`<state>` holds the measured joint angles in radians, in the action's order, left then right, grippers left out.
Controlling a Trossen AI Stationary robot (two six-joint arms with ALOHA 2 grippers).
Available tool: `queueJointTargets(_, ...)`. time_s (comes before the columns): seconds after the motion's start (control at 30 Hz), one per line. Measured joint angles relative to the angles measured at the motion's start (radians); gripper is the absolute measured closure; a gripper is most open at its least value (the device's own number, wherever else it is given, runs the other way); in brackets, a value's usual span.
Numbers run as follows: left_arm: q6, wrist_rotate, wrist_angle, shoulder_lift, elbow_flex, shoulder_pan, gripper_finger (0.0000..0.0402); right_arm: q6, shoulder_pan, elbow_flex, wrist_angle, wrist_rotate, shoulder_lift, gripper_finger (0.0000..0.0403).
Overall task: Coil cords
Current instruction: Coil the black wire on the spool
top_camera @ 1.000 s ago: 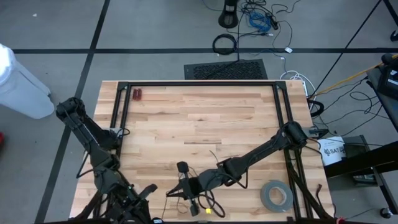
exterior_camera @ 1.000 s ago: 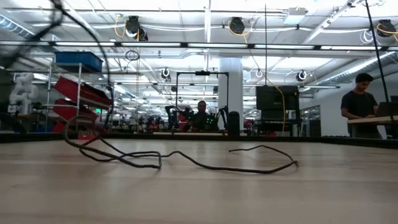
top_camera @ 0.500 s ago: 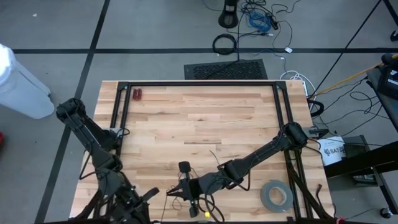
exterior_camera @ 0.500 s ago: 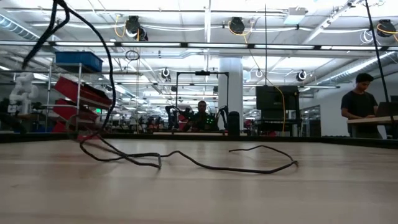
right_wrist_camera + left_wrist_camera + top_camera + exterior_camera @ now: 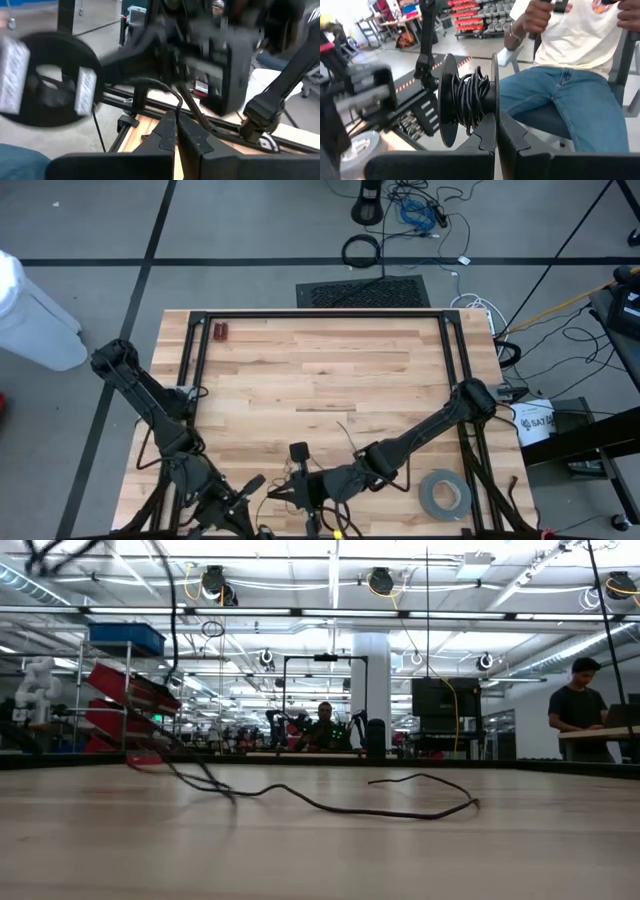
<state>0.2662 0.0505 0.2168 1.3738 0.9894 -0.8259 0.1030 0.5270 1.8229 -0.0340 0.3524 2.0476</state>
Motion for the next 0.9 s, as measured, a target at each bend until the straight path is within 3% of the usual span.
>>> queueJointTargets(0.17, -0.055, 0.0, -0.023, 0.019, 0.0, 0.023, 0.0398, 0.027, 0.025, 0.05, 0.092, 0.065, 0.0, 0.0403)
queueJointTargets(0.43, -0.106, -0.014, -0.053, 0.019, 0.0, 0.055, 0.0398, 0.037, 0.052, 0.107, 0.205, 0.067, 0.0, 0.0403)
queueJointTargets(0.7, -0.157, -0.163, -0.146, -0.002, -0.001, 0.054, 0.0398, 0.028, 0.089, 0.185, 0.374, 0.147, 0.0, 0.0403)
queueJointTargets(0.9, -0.156, -0.253, -0.157, -0.035, -0.001, 0.037, 0.0398, -0.038, 0.1, 0.212, 0.48, 0.147, 0.0, 0.0403)
